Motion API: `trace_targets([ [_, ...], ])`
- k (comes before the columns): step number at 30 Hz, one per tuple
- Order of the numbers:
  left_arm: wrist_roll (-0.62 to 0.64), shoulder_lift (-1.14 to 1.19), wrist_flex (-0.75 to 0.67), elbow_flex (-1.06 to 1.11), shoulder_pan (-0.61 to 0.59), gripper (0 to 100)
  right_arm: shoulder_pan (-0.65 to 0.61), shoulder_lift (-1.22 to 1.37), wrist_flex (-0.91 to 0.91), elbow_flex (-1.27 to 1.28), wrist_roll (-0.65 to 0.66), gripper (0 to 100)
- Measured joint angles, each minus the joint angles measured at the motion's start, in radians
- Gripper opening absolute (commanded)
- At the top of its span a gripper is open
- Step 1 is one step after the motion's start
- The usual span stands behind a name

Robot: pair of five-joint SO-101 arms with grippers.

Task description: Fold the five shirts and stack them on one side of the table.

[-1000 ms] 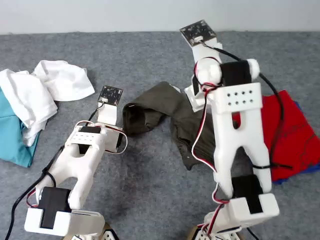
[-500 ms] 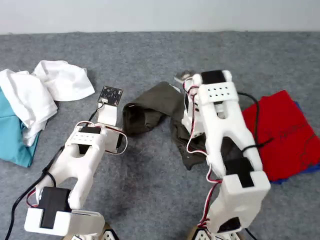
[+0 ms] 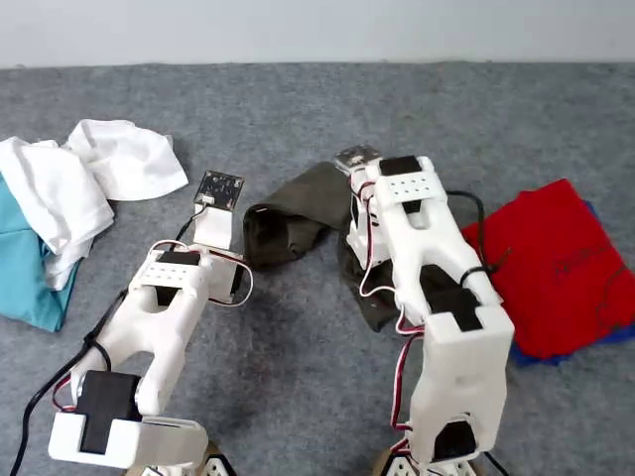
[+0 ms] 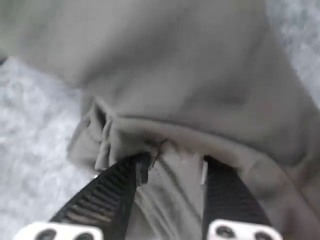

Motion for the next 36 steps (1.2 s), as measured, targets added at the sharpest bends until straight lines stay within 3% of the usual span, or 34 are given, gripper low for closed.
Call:
trace_targets([
  [2,0.000,0.000,0.000,0.000,0.000,5,0.005,0.012,-0.023,0.000,0.000,0.2],
  [11,0.000,0.000,0.000,0.000,0.000,5,0.005,-0.044,0.012,0.000,0.000,0.9],
  [27,0.000,0.000,0.000,0.000,0.000,5,0.003,-0.763,0.104,0.005,0.000,0.9],
  [36,0.000,0.000,0.000,0.000,0.000,5,0.002,-0.956,0.104,0.028,0.000,0.9],
])
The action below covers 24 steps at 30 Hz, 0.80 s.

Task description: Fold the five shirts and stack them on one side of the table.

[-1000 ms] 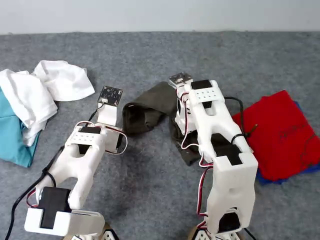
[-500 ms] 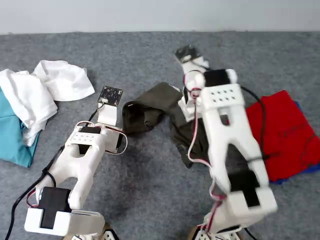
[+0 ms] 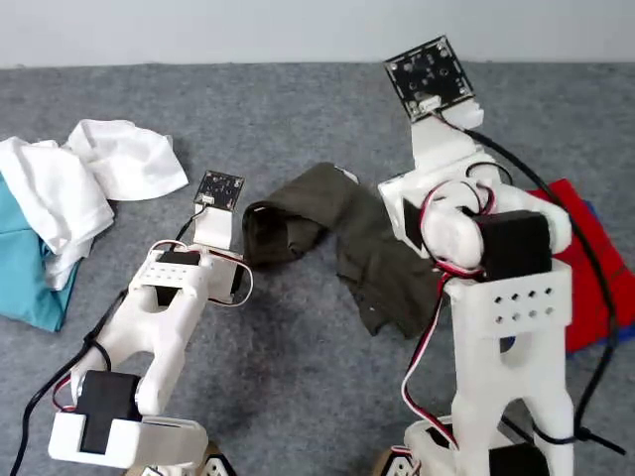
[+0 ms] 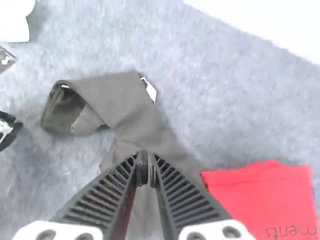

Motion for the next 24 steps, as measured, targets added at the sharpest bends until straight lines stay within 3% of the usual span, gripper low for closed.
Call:
trace_targets([
  [2,0.000,0.000,0.000,0.000,0.000,5,-0.003,0.015,0.000,0.049,0.000,2.9],
  [8,0.000,0.000,0.000,0.000,0.000,5,0.008,0.173,0.023,0.269,0.068,22.6],
  [15,0.000,0.000,0.000,0.000,0.000,5,0.020,0.288,0.055,0.520,0.192,18.1],
  [24,0.000,0.000,0.000,0.000,0.000,5,0.023,0.347,0.048,0.554,0.227,22.3],
])
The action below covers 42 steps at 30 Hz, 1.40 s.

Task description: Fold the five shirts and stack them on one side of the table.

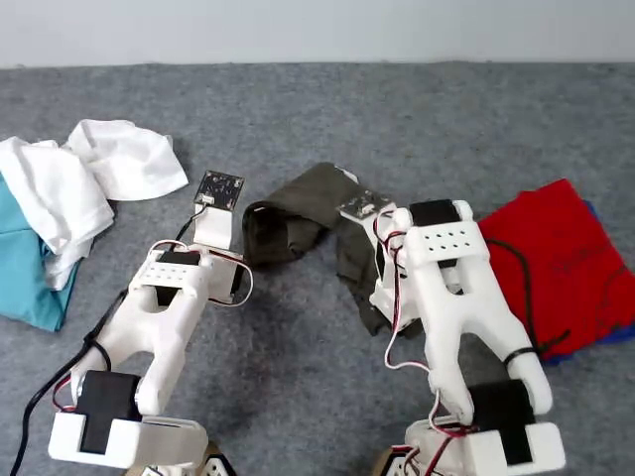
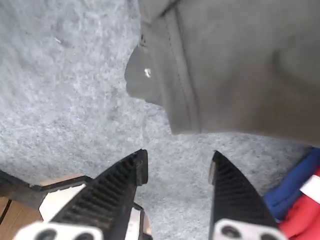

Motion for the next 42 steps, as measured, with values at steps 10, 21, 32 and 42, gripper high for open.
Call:
trace_targets([
  [10,0.000,0.000,0.000,0.000,0.000,5,-0.003,0.166,-0.187,0.091,0.003,17.3],
  [21,0.000,0.000,0.000,0.000,0.000,5,0.100,0.180,-0.318,0.094,0.003,1.0],
  [32,0.000,0.000,0.000,0.000,0.000,5,0.149,0.032,-0.186,0.020,0.003,0.9],
  [42,0.000,0.000,0.000,0.000,0.000,5,0.149,-0.417,-0.026,-0.215,0.005,0.9],
])
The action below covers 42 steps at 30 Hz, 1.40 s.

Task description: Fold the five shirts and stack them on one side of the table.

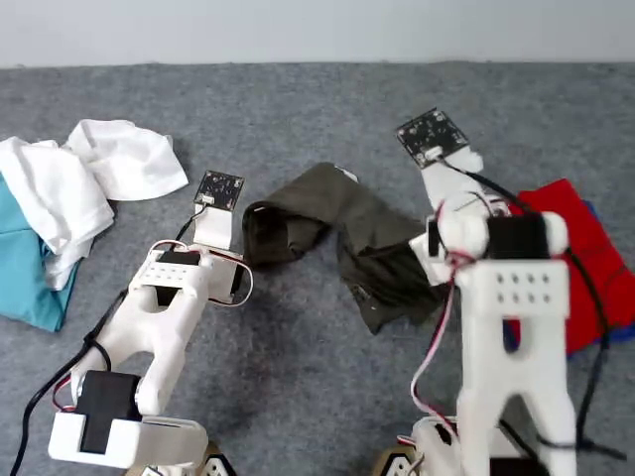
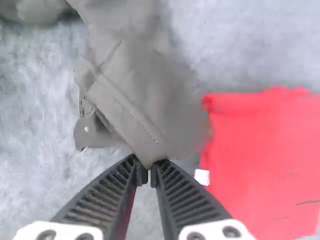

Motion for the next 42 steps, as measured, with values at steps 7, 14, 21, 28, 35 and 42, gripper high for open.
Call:
trace_targets([
  [7,0.000,0.000,0.000,0.000,0.000,5,0.005,-0.089,0.008,-0.021,-0.029,0.9],
  [14,0.000,0.000,0.000,0.000,0.000,5,0.006,-0.189,0.008,-0.143,-0.094,1.0],
  [21,0.000,0.000,0.000,0.000,0.000,5,0.005,-0.066,0.018,0.084,-0.063,15.2],
  [28,0.000,0.000,0.000,0.000,0.000,5,0.006,0.258,-0.155,0.365,0.038,22.9],
  [35,0.000,0.000,0.000,0.000,0.000,5,0.005,0.494,-0.327,0.371,0.041,19.7],
  [42,0.000,0.000,0.000,0.000,0.000,5,0.006,0.578,-0.442,0.371,0.023,18.0],
])
